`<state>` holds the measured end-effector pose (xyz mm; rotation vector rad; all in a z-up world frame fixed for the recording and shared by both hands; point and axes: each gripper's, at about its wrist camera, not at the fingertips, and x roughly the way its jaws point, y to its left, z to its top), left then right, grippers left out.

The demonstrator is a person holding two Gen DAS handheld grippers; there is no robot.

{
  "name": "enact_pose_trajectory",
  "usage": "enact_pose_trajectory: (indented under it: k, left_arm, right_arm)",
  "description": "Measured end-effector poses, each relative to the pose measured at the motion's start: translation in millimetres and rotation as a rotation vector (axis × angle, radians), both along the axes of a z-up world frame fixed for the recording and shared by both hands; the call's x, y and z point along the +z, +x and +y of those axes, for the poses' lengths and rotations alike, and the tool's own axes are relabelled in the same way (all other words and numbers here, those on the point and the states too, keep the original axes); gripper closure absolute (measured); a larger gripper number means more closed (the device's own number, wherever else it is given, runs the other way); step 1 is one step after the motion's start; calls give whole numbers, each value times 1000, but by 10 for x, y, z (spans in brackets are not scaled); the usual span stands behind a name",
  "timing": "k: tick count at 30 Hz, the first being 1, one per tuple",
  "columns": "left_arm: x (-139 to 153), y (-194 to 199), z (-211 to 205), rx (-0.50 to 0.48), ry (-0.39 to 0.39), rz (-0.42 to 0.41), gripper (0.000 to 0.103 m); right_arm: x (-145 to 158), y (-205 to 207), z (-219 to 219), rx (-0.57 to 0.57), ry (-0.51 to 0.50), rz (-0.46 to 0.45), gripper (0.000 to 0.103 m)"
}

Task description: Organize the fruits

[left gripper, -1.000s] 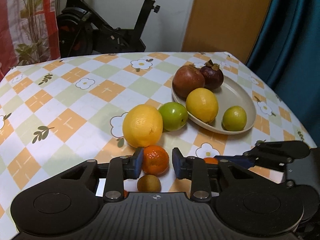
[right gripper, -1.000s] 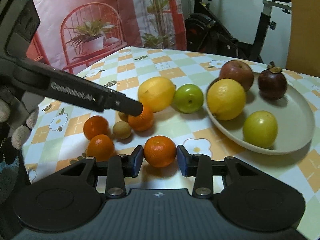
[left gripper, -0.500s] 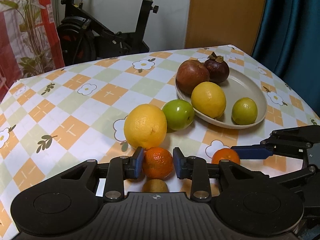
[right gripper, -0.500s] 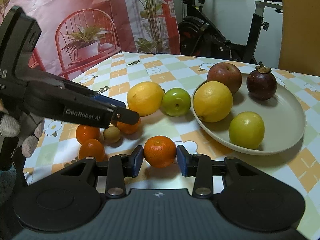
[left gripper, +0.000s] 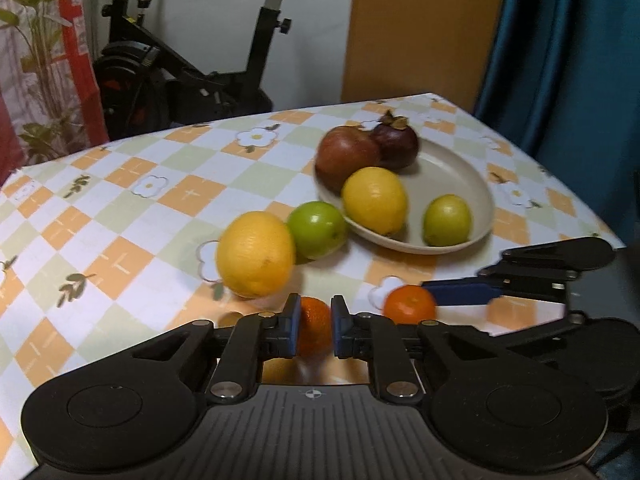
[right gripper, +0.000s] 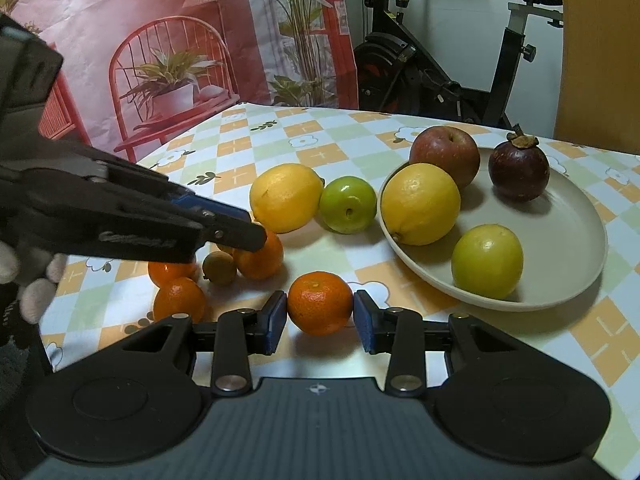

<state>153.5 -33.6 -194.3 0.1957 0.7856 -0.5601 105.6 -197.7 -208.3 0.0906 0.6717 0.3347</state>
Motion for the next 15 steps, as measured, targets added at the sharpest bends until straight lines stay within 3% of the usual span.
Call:
enact_pose_trajectory:
  k: [7, 10, 15]
  left_arm:
    - [37, -10, 92, 15, -77, 22, 80]
    - [25, 31, 134, 35, -53, 19, 60]
    - [-55, 198, 124, 64, -22, 43, 57]
  right_arm:
    - [30, -11, -17, 4, -11, -8, 64]
    - [35, -12, -27, 3, -11, -10, 64]
    - [31, -11, -10, 1, -7, -6, 64]
